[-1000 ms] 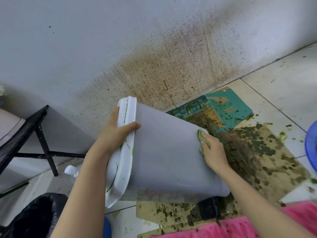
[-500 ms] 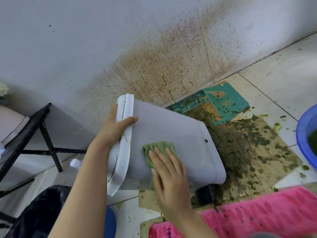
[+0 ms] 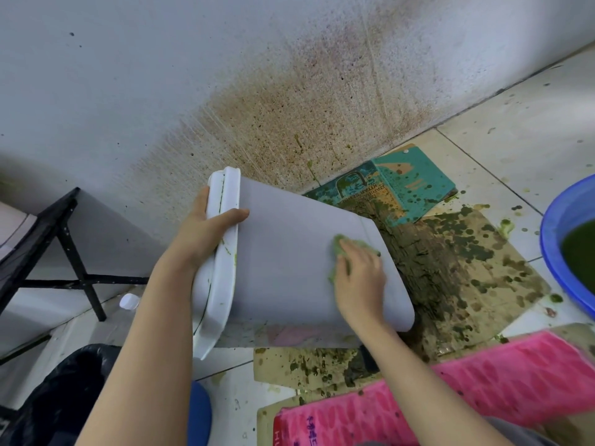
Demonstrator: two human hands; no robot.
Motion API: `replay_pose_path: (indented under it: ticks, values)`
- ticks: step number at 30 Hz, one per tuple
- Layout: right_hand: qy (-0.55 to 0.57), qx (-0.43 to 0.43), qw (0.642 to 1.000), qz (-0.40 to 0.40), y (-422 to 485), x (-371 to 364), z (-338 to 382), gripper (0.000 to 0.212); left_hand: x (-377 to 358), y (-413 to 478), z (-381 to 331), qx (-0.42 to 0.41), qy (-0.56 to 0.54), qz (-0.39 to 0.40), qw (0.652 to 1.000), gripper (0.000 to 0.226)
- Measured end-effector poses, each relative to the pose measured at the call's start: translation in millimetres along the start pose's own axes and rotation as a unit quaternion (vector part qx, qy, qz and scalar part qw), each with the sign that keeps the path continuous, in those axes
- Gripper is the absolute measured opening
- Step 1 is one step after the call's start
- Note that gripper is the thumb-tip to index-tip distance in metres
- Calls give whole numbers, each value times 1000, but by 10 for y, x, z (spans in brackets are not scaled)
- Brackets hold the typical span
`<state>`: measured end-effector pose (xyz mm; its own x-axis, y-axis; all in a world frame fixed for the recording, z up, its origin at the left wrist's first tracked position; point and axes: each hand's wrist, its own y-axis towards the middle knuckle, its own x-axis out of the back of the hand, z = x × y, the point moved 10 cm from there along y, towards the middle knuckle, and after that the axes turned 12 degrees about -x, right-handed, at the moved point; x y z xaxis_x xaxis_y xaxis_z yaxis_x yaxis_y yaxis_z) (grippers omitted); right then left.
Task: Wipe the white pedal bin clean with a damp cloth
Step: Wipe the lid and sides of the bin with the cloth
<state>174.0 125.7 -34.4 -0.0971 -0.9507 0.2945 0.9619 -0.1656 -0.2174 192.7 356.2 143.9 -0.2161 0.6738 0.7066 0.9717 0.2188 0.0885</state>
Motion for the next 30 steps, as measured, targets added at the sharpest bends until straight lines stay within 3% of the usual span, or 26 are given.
replay_pose_path:
  ticks: [4, 8, 11, 15, 18, 20, 25, 30]
  values:
    - [23, 147, 986, 79, -606, -229, 563, 40, 29, -71, 28, 9, -15, 0, 1000, 69]
    - [-12, 191, 979, 71, -897, -73, 190, 43, 44, -98, 39, 8, -16, 7, 1000, 64]
    - [-20, 111, 994, 10, -576, 151, -304, 41, 38, -103, 39, 7, -21, 8, 1000, 61]
    - [-20, -32, 999, 14, 294, 173, -686, 41, 18, -116, 16, 1, -30, 8, 1000, 62]
    - [-48, -137, 989, 30, 826, 21, -637, 42, -25, -94, -45, 3, -30, 8, 1000, 81]
    - [-66, -160, 985, 18, 975, -60, -390, 39, -66, -79, -85, 10, -26, 9, 1000, 90]
    - [-42, 18, 996, 72, 546, -315, 551, 44, -87, -12, -161, 10, -4, 6, 1000, 82]
    - [27, 206, 973, 95, -726, -108, 677, 43, -51, -73, -161, 6, -1, -1, 1000, 75]
